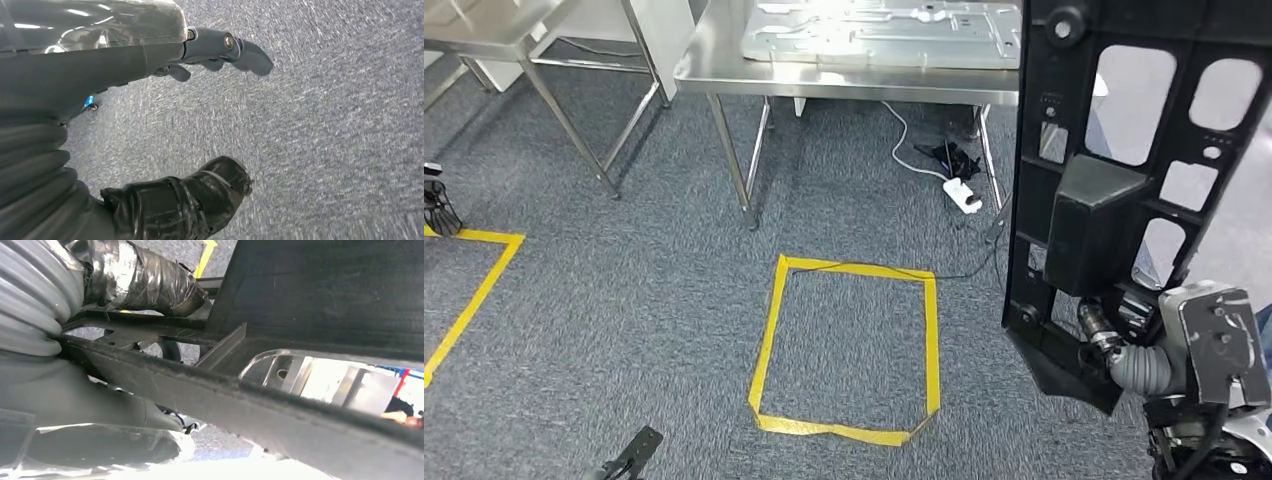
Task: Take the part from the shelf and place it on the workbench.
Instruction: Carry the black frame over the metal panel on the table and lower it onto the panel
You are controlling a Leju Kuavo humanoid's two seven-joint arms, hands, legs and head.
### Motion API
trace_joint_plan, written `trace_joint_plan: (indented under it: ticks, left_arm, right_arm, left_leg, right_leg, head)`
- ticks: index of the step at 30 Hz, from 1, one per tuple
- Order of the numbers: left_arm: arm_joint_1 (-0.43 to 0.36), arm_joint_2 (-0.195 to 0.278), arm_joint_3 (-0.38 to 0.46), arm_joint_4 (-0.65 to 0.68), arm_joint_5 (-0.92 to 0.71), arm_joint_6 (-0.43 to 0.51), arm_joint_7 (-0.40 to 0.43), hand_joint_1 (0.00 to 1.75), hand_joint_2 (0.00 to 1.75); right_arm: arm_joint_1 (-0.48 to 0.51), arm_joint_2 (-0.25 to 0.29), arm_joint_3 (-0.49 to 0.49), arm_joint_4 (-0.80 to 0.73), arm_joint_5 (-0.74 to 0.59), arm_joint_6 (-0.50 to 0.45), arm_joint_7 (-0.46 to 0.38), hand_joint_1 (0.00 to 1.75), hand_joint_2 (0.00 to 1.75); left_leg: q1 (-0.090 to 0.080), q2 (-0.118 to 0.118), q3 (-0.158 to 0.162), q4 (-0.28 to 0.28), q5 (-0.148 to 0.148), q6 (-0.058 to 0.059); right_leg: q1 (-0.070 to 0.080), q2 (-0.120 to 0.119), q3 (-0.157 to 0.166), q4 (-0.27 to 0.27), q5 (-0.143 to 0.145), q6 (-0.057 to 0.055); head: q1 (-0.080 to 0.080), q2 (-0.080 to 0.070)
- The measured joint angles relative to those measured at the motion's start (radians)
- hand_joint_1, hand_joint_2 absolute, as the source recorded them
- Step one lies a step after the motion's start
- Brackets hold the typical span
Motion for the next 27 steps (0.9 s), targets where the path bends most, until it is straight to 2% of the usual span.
trace_joint_plan:
  ticks: [2, 3, 5, 6, 7, 8, 9, 10, 11, 12, 13, 17, 18, 19, 21, 22, 23, 24, 25, 26, 27]
  left_arm:
    - [0.000, -0.001, 0.000, 0.000, 0.000, 0.000, 0.000, 0.00, 1.75]
    - [-0.001, -0.001, 0.000, 0.000, 0.000, 0.000, -0.001, 0.00, 1.75]
    - [-0.001, -0.001, 0.000, 0.000, 0.000, 0.000, -0.001, 0.00, 1.75]
    - [0.000, -0.001, 0.000, 0.000, 0.000, 0.000, -0.001, 0.00, 1.75]
    - [0.002, -0.001, 0.000, 0.000, 0.000, 0.000, -0.001, 0.00, 1.75]
    - [0.003, -0.001, 0.000, 0.000, 0.000, 0.000, -0.001, 0.00, 1.75]
    - [0.004, -0.001, 0.000, 0.000, 0.000, 0.000, -0.001, 0.00, 1.75]
    - [0.004, 0.000, 0.000, 0.000, 0.000, 0.000, -0.001, 0.00, 1.75]
    - [0.004, 0.000, 0.000, 0.000, 0.000, 0.000, -0.001, 0.00, 1.75]
    - [0.002, 0.000, 0.000, 0.000, 0.000, -0.001, -0.002, 0.00, 1.75]
    - [0.002, 0.000, 0.000, 0.000, 0.000, -0.001, -0.002, 0.00, 1.75]
    - [0.003, 0.000, 0.001, 0.000, 0.000, -0.001, -0.002, 0.00, 1.75]
    - [0.003, 0.000, 0.001, 0.000, 0.000, -0.001, -0.002, 0.00, 1.75]
    - [0.002, 0.000, 0.001, 0.000, 0.000, -0.001, -0.002, 0.00, 1.75]
    - [0.002, 0.000, 0.001, 0.001, 0.000, -0.002, -0.003, 0.00, 1.75]
    - [0.002, 0.000, 0.001, 0.001, 0.000, -0.002, -0.003, 0.00, 1.75]
    - [0.003, 0.000, 0.001, 0.001, 0.000, -0.002, -0.003, 0.00, 1.75]
    - [0.004, 0.000, 0.001, 0.001, 0.000, -0.002, -0.003, 0.00, 1.75]
    - [0.004, 0.000, 0.001, 0.001, 0.000, -0.002, -0.003, 0.00, 1.75]
    - [0.004, -0.001, 0.001, 0.001, 0.000, -0.002, -0.003, 0.00, 1.75]
    - [0.003, -0.002, 0.001, 0.001, 0.000, -0.002, -0.003, 0.00, 1.75]
  right_arm:
    - [0.000, 0.000, 0.000, -0.004, 0.002, 0.000, 0.000, 1.75, 1.75]
    - [-0.001, 0.000, 0.000, -0.006, 0.002, 0.000, 0.000, 1.75, 1.75]
    - [-0.001, 0.000, 0.000, -0.007, 0.003, -0.001, 0.000, 1.75, 1.75]
    - [0.000, 0.000, 0.000, -0.008, 0.003, -0.001, 0.001, 1.75, 1.75]
    - [0.002, 0.000, 0.000, -0.008, 0.003, -0.001, 0.002, 1.75, 1.75]
    - [0.004, 0.001, 0.000, -0.008, 0.003, -0.001, 0.003, 1.75, 1.75]
    - [0.005, 0.001, 0.000, -0.008, 0.004, -0.001, 0.003, 1.75, 1.75]
    - [0.006, 0.001, 0.000, -0.008, 0.004, -0.002, 0.003, 1.75, 1.75]
    - [0.006, 0.001, 0.000, -0.008, 0.005, -0.003, 0.003, 1.75, 1.75]
    - [0.006, 0.001, 0.000, -0.008, 0.006, -0.004, 0.003, 1.75, 1.75]
    - [0.006, 0.001, 0.000, -0.009, 0.006, -0.005, 0.003, 1.75, 1.75]
    - [0.007, 0.001, -0.002, -0.011, 0.007, -0.006, 0.003, 1.75, 1.75]
    - [0.007, 0.001, -0.003, -0.011, 0.007, -0.007, 0.003, 1.75, 1.75]
    - [0.007, 0.000, -0.004, -0.011, 0.007, -0.008, 0.003, 1.75, 1.75]
    - [0.009, 0.000, -0.006, -0.012, 0.003, -0.009, 0.003, 1.75, 1.75]
    - [0.012, 0.000, -0.006, -0.011, -0.001, -0.009, 0.003, 1.75, 1.75]
    - [0.014, 0.000, -0.006, -0.011, -0.007, -0.010, 0.002, 1.75, 1.75]
    - [0.016, 0.000, -0.006, -0.011, -0.013, -0.010, 0.002, 1.75, 1.75]
    - [0.017, 0.000, -0.007, -0.011, -0.019, -0.010, 0.000, 1.75, 1.75]
    - [0.017, 0.000, -0.008, -0.011, -0.025, -0.010, -0.001, 1.75, 1.75]
    - [0.018, 0.000, -0.009, -0.011, -0.030, -0.011, -0.003, 1.75, 1.75]
  left_leg:
    - [-0.001, 0.003, -0.006, 0.025, -0.016, -0.010]
    - [-0.001, 0.005, -0.026, 0.067, -0.036, -0.014]
    - [0.001, 0.009, -0.100, 0.198, -0.082, -0.021]
    - [0.002, 0.010, -0.138, 0.256, -0.095, -0.023]
    - [0.002, 0.010, -0.162, 0.280, -0.086, -0.025]
    - [0.002, 0.010, -0.167, 0.267, -0.061, -0.025]
    - [0.003, 0.011, -0.152, 0.217, -0.020, -0.024]
    - [0.003, 0.012, -0.124, 0.145, 0.022, -0.023]
    - [0.001, 0.012, -0.096, 0.085, 0.046, -0.021]
    - [0.000, 0.011, -0.075, 0.040, 0.059, -0.017]
    - [-0.002, 0.010, -0.063, 0.019, 0.058, -0.012]
    - [-0.002, 0.008, -0.055, 0.012, 0.046, 0.013]
    - [0.001, 0.008, -0.050, 0.009, 0.044, 0.019]
    - [0.003, 0.008, -0.044, 0.007, 0.042, 0.025]
    - [0.002, 0.008, -0.037, 0.006, 0.035, 0.031]
    - [0.000, 0.008, -0.034, 0.006, 0.031, 0.033]
    - [-0.001, 0.007, -0.029, 0.007, 0.026, 0.033]
    - [-0.003, 0.006, -0.022, 0.007, 0.021, 0.033]
    - [-0.004, 0.005, -0.012, 0.007, 0.014, 0.033]
    - [-0.004, 0.004, -0.004, 0.005, 0.007, 0.031]
    - [-0.006, 0.003, 0.004, 0.005, 0.001, 0.029]
  right_leg:
    - [-0.008, -0.001, 0.015, -0.014, -0.001, -0.009]
    - [-0.012, -0.003, 0.024, -0.019, -0.002, -0.013]
    - [-0.012, -0.005, 0.035, -0.021, -0.010, -0.019]
    - [-0.012, -0.005, 0.038, -0.019, -0.015, -0.020]
    - [-0.012, -0.004, 0.043, -0.018, -0.020, -0.019]
    - [-0.012, -0.004, 0.050, -0.017, -0.027, -0.018]
    - [-0.013, -0.003, 0.058, -0.015, -0.034, -0.016]
    - [-0.014, -0.003, 0.067, -0.012, -0.043, -0.013]
    - [-0.013, -0.003, 0.074, -0.012, -0.050, -0.009]
    - [-0.012, -0.003, 0.078, -0.009, -0.057, -0.004]
    - [-0.011, -0.002, 0.080, -0.009, -0.062, 0.002]
    - [-0.010, -0.001, 0.082, -0.010, -0.074, 0.022]
    - [-0.010, -0.001, 0.072, 0.014, -0.088, 0.026]
    - [-0.011, -0.001, 0.048, 0.062, -0.110, 0.030]
    - [-0.012, -0.001, -0.034, 0.205, -0.160, 0.034]
    - [-0.012, -0.001, -0.078, 0.266, -0.173, 0.034]
    - [-0.012, -0.001, -0.107, 0.295, -0.165, 0.033]
    - [-0.011, -0.001, -0.116, 0.286, -0.137, 0.029]
    - [-0.010, -0.001, -0.103, 0.234, -0.090, 0.024]
    - [-0.006, 0.000, -0.076, 0.160, -0.042, 0.016]
    - [-0.002, 0.001, -0.050, 0.093, -0.007, 0.007]
  head:
    - [-0.001, 0.000]
    - [-0.002, 0.000]
    - [-0.005, 0.000]
    - [-0.004, 0.000]
    - [-0.005, 0.000]
    - [-0.005, 0.000]
    - [-0.005, 0.000]
    - [-0.004, 0.000]
    - [-0.004, 0.000]
    - [-0.004, 0.000]
    - [-0.004, 0.000]
    - [0.000, 0.000]
    - [0.004, 0.000]
    - [0.007, 0.000]
    - [0.014, 0.000]
    - [0.014, 0.000]
    - [0.014, 0.000]
    - [0.014, 0.000]
    - [0.014, 0.000]
    - [0.014, 0.000]
    - [0.013, 0.000]
